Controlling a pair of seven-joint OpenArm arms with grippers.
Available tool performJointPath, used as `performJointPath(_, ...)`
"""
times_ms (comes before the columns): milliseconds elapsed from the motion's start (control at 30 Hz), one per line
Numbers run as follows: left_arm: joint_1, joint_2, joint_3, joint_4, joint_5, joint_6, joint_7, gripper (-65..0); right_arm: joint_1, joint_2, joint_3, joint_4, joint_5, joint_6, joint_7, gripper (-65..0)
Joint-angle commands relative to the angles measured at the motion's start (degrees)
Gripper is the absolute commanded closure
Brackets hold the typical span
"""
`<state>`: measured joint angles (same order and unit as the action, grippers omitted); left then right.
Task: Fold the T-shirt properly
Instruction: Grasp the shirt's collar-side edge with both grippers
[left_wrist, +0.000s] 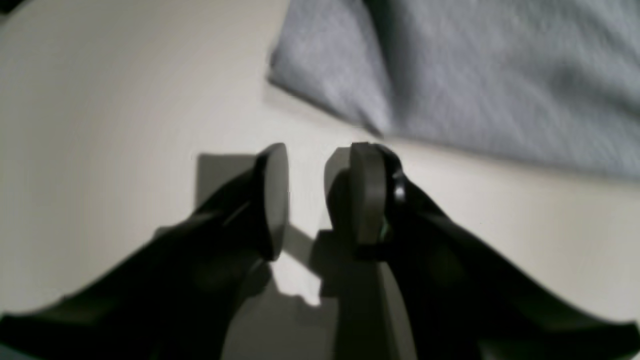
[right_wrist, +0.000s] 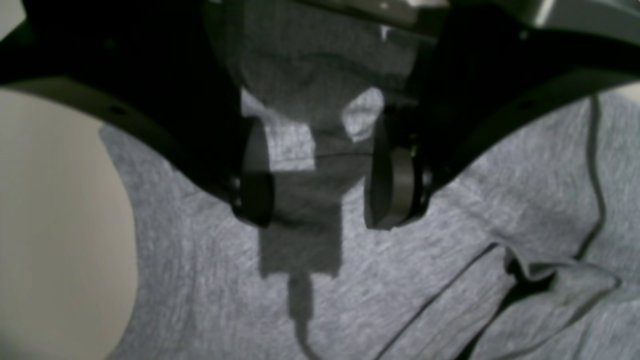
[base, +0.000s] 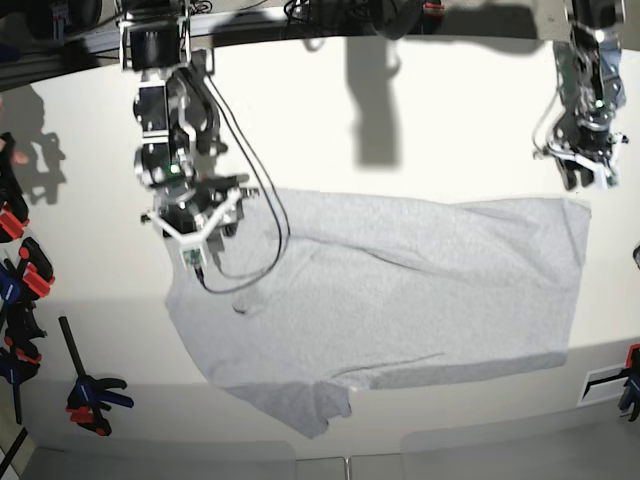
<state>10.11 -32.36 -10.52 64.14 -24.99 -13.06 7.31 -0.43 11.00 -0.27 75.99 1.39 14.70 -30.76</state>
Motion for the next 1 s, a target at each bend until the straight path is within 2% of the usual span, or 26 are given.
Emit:
performJointPath(0, 1.29, -0.83, -0.07, 2.47, 0.59, -0.26, 0.31, -18.9, -1.53, 0.39, -0.07, 0.7, -1.42, -0.2, -4.17, -31.4)
performJointPath(100, 2.38, -0.87, -0.83, 8.33, 1.57, 3.67, -1.99, -18.9, -3.3, 0.42, -0.09, 2.23, -1.42, -0.2, -4.09, -31.4)
performJointPath(233, -3.45, -0.87, -2.64, 11.65, 3.19, 3.85, 1.38, -19.0, -3.39, 0.26, -0.09, 2.4, -1.4, -0.17, -4.07, -31.4)
performJointPath(300, -7.58, -0.83, -2.38, 11.34, 6.14, 1.86, 5.05, -19.0, -3.43, 0.26, -0.09, 2.4, -1.42, -0.17, -4.2, -31.4)
performJointPath(433, -13.38, -0.74, -2.38, 9.53, 6.56, -4.74, 9.22, -19.0, -3.43, 0.24, -0.09, 2.4, -1.4, -0.17, -4.24, -31.4)
performJointPath(633, -19.91, -0.68, -1.64, -3.15, 6.97, -6.95, 9.4, -18.9, -3.43, 0.24, -0.09, 2.4, -1.4, -0.17, -4.63, -31.4)
performJointPath(800, -22.34, -0.68, -1.64, -13.07, 6.97, -11.21, 9.68, -18.9, -3.43, 0.26, -0.13, 2.4, -1.42, -0.15, -4.7, -31.4)
performJointPath(967, -19.56, -1.27, -1.64, -13.99, 6.75, -11.21, 16.98, -18.9, -3.43, 0.24, -0.13, 2.4, -1.42, -0.13, -5.75, -31.3)
